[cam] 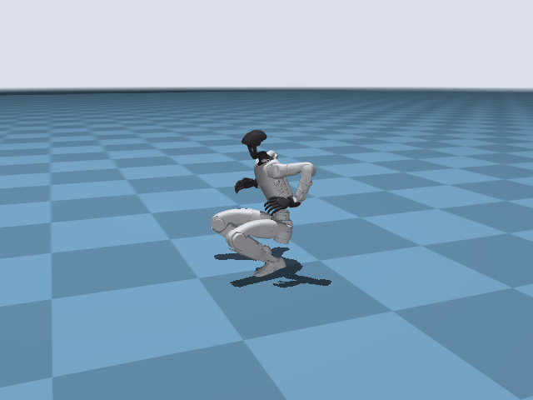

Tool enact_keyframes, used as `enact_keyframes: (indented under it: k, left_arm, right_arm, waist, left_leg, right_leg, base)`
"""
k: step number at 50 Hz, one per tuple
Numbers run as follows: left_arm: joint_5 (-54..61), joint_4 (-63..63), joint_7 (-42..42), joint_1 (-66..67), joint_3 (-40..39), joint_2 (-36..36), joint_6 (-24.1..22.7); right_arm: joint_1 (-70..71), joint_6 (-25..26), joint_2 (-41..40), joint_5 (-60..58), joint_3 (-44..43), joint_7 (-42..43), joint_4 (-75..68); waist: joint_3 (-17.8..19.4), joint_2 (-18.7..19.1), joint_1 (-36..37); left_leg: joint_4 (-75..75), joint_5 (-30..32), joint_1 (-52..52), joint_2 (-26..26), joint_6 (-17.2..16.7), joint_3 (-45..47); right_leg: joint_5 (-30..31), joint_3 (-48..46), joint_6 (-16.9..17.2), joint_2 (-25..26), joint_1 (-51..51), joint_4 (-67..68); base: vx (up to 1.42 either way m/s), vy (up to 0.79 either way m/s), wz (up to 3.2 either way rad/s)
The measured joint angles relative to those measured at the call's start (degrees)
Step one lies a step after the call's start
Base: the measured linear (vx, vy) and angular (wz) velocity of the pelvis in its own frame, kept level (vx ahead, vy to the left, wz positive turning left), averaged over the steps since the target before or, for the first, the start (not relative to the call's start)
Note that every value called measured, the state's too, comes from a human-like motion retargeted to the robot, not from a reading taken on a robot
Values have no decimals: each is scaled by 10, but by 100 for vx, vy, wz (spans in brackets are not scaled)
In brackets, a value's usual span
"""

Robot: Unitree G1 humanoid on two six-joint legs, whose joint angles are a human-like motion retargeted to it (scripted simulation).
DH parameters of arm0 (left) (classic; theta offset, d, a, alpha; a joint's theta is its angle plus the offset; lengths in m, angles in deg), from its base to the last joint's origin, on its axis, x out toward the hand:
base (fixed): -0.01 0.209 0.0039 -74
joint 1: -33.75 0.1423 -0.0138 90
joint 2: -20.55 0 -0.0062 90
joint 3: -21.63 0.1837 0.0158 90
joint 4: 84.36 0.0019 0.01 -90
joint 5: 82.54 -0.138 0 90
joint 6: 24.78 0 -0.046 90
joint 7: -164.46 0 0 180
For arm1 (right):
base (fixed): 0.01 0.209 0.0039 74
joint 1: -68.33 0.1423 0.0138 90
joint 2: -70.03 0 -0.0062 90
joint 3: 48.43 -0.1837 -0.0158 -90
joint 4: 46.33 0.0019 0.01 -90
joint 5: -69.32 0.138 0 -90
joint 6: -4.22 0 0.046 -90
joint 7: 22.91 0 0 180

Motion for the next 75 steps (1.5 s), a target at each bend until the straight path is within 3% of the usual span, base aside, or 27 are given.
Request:
enact_keyframes:
  k: [3, 8, 10, 12, 15, 18, 20, 22, 23, 25, 28, 32, 38, 43, 45, 49, 50, 51, 53, 55, 59, 61, 66, 70, 72, 75]
  left_arm:
    - [28, -43, 48, -105, 25, 11, 21]
    - [114, 98, 148, -527, 268, 28, 43]
    - [152, 203, 189, -727, 376, 64, 54]
    - [169, 366, 232, -874, 463, 131, 77]
    - [138, 680, 342, -943, 543, 275, 156]
    - [7, 933, 550, -929, 511, 402, 253]
    - [-53, 985, 653, -899, 480, 431, 265]
    - [-52, 954, 690, -855, 468, 418, 238]
    - [-40, 930, 694, -831, 462, 406, 219]
    - [-17, 899, 698, -792, 439, 388, 184]
    - [10, 913, 726, -758, 382, 390, 167]
    - [45, 962, 767, -748, 319, 415, 196]
    - [115, 970, 760, -750, 300, 416, 215]
    - [173, 862, 767, -726, 291, 377, 205]
    - [180, 806, 756, -736, 288, 355, 201]
    - [122, 777, 698, -822, 266, 330, 218]
    - [94, 787, 682, -839, 259, 331, 227]
    - [74, 804, 669, -843, 252, 338, 239]
    - [55, 838, 651, -838, 243, 357, 264]
    - [67, 862, 649, -811, 239, 379, 277]
    - [95, 846, 688, -720, 238, 398, 247]
    - [101, 811, 707, -672, 233, 390, 227]
    - [157, 751, 720, -606, 203, 369, 195]
    - [192, 792, 707, -616, 175, 376, 186]
    - [180, 838, 690, -629, 151, 386, 197]
    - [173, 863, 679, -638, 136, 394, 185]
  right_arm:
    - [64, 30, 15, 21, -8, -22, 46]
    - [341, 76, -7, 58, 100, -111, -46]
    - [501, 94, -35, 78, 176, -145, -140]
    - [660, 114, -88, 98, 277, -178, -294]
    - [809, 180, -234, 102, 419, -264, -609]
    - [854, 293, -387, 28, 429, -442, -881]
    - [833, 333, -433, -47, 407, -534, -954]
    - [784, 328, -440, -94, 392, -573, -960]
    - [759, 318, -439, -106, 384, -580, -957]
    - [721, 299, -443, -114, 361, -584, -969]
    - [711, 290, -461, -89, 324, -597, -1035]
    - [732, 303, -458, 1, 303, -631, -1117]
    - [747, 308, -409, 88, 262, -640, -1088]
    - [747, 290, -341, 156, 236, -639, -963]
    - [756, 281, -307, 187, 219, -623, -888]
    - [790, 262, -276, 216, 152, -537, -768]
    - [792, 256, -280, 212, 141, -508, -755]
    - [785, 252, -290, 208, 140, -479, -757]
    - [765, 250, -318, 209, 150, -434, -782]
    - [737, 257, -351, 224, 169, -426, -833]
    - [676, 268, -394, 193, 188, -490, -927]
    - [649, 266, -404, 157, 188, -511, -945]
    - [640, 255, -431, 169, 182, -502, -973]
    - [680, 250, -459, 212, 188, -468, -1039]
    - [700, 257, -479, 225, 184, -461, -1081]
    - [703, 246, -486, 216, 187, -453, -1093]
  waist:
    - [0, 21, 13]
    - [0, 30, 4]
    - [0, 21, -3]
    - [-12, -23, 21]
    - [-77, -46, 27]
    - [-144, -44, 15]
    - [-189, -40, 12]
    - [-221, -41, 12]
    - [-234, -44, 13]
    - [-261, -45, 21]
    - [-302, -33, 40]
    - [-337, -25, 49]
    - [-377, -33, 42]
    - [-397, -27, 30]
    - [-390, -30, 26]
    - [-325, -48, 24]
    - [-307, -52, 22]
    - [-294, -54, 20]
    - [-276, -54, 14]
    - [-276, -49, 10]
    - [-320, -40, 10]
    - [-341, -37, 16]
    - [-337, -43, 24]
    - [-316, -62, 18]
    - [-318, -65, 13]
    - [-319, -66, 11]
  left_leg:
    - [-77, 0, 0, 14, 15, 19]
    - [-232, 1, 0, -20, 25, 57]
    - [-327, 25, 0, -55, 20, 75]
    - [-460, 46, 69, -58, 14, 123]
    - [-694, 88, 234, -85, -22, 138]
    - [-977, 261, 418, -110, -74, 143]
    - [-1168, 443, 531, -127, -99, 136]
    - [-1327, 574, 634, -146, -114, 110]
    - [-1385, 595, 676, -154, -116, 93]
    - [-1455, 568, 733, -153, -116, 62]
    - [-1478, 508, 770, -125, -128, 49]
    - [-1460, 523, 815, -146, -132, 60]
    - [-1422, 552, 836, -161, -146, 74]
    - [-1435, 605, 852, -148, -148, 85]
    - [-1408, 542, 847, -151, -141, 70]
    - [-1247, 203, 799, -156, -109, 65]
    - [-1201, 146, 783, -154, -95, 67]
    - [-1167, 137, 769, -152, -79, 72]
    - [-1135, 159, 751, -147, -57, 83]
    - [-1170, 217, 760, -144, -58, 88]
    - [-1328, 311, 819, -153, -85, 65]
    - [-1385, 333, 839, -150, -91, 60]
    - [-1432, 302, 852, -146, -90, 88]
    - [-1433, 279, 849, -160, -84, 101]
    - [-1437, 286, 845, -161, -78, 105]
    - [-1440, 290, 844, -162, -83, 111]
  right_leg:
    - [0, -63, -37, -15, 0, -80]
    - [0, -112, -37, -48, 0, -222]
    - [1, -130, -41, -78, 0, -291]
    - [48, -122, -40, -62, 15, -402]
    - [100, -183, -25, -57, 190, -632]
    - [261, -271, 5, -42, 413, -941]
    - [442, -320, 30, -20, 557, -1172]
    - [620, -333, 71, -1, 679, -1367]
    - [677, -327, 104, 5, 725, -1431]
    - [713, -306, 161, 24, 781, -1503]
    - [657, -291, 161, 68, 818, -1524]
    - [606, -260, 144, 59, 860, -1490]
    - [639, -241, 151, 62, 885, -1478]
    - [665, -266, 139, 61, 898, -1495]
    - [606, -275, 123, 53, 895, -1474]
    - [263, -281, 102, 28, 842, -1299]
    - [197, -282, 87, 21, 825, -1242]
    - [178, -286, 68, 16, 812, -1203]
    - [188, -299, 39, 11, 800, -1166]
    - [250, -319, 39, 17, 816, -1204]
    - [377, -336, 115, 42, 877, -1368]
    - [410, -333, 116, 54, 886, -1412]
    - [382, -334, 110, 64, 879, -1443]
    - [354, -328, 142, 52, 873, -1451]
    - [350, -322, 108, 52, 868, -1456]
    - [350, -317, 120, 52, 867, -1462]
  base:
    - [20, -3, -15]
    - [29, -4, 54]
    - [31, -10, 94]
    - [21, -4, -16]
    - [33, 0, -30]
    - [44, 0, -6]
    - [47, -2, 6]
    - [48, -4, 18]
    - [45, -6, 9]
    - [39, -12, -18]
    - [26, -10, -45]
    - [19, 19, -16]
    - [10, 4, 10]
    - [5, 1, 6]
    - [-6, 1, 7]
    - [-19, 1, 17]
    - [-15, 1, 35]
    - [-11, 1, 42]
    - [-4, 2, 47]
    - [5, 2, 38]
    - [9, 0, 14]
    - [6, 0, -17]
    - [-6, 0, -35]
    - [-13, -1, -26]
    - [-7, 1, -23]
    - [-5, 0, -19]
